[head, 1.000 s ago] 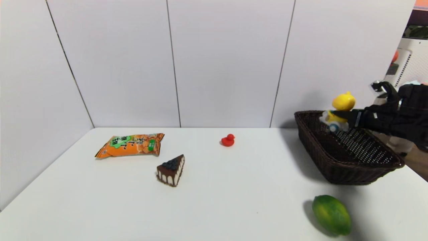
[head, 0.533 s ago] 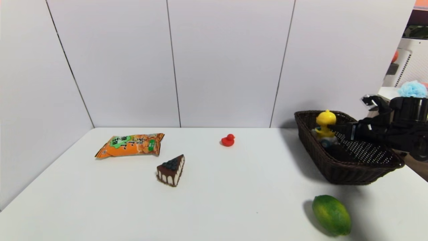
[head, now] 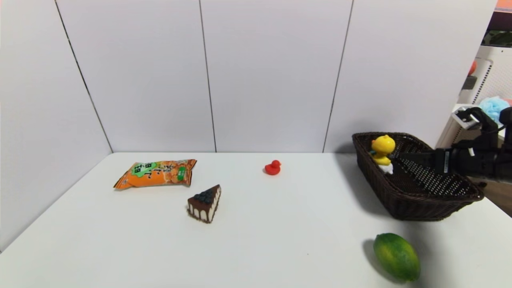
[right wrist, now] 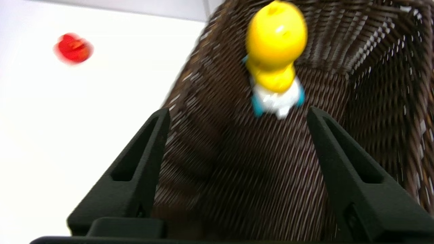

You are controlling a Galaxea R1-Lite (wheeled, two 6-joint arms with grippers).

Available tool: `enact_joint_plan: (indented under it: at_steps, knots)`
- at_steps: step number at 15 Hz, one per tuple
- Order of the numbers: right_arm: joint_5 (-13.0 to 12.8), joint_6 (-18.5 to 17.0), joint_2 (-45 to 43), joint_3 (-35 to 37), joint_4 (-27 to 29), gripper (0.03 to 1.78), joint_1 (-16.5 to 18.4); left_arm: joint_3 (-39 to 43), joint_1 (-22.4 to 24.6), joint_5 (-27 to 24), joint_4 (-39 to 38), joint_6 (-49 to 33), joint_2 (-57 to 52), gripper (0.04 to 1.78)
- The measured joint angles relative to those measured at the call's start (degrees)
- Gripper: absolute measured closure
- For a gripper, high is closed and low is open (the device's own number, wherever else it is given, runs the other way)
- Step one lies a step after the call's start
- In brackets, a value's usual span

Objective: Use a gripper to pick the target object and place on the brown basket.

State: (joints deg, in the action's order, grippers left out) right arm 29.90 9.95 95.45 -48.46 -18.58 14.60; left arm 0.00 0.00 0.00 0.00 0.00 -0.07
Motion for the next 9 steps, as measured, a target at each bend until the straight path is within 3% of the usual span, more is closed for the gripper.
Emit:
enact_joint_plan:
  at_steps: [3, 5, 9]
  knots:
    - [-0.4, 1.1, -14.1, 5.1, 11.9, 0.31, 0.0, 0.0, 0.0, 0.0, 0.0, 0.0, 0.0, 0.13]
    - [-2.4, 1.8, -24.8, 10.8, 18.1, 0.26, 0.0, 0.0, 0.0, 0.0, 0.0, 0.0, 0.0, 0.13]
    - [-8.5, 2.4, -47.2, 24.8, 22.1, 0.2, -0.3, 0.0, 0.0, 0.0, 0.0, 0.0, 0.0, 0.13]
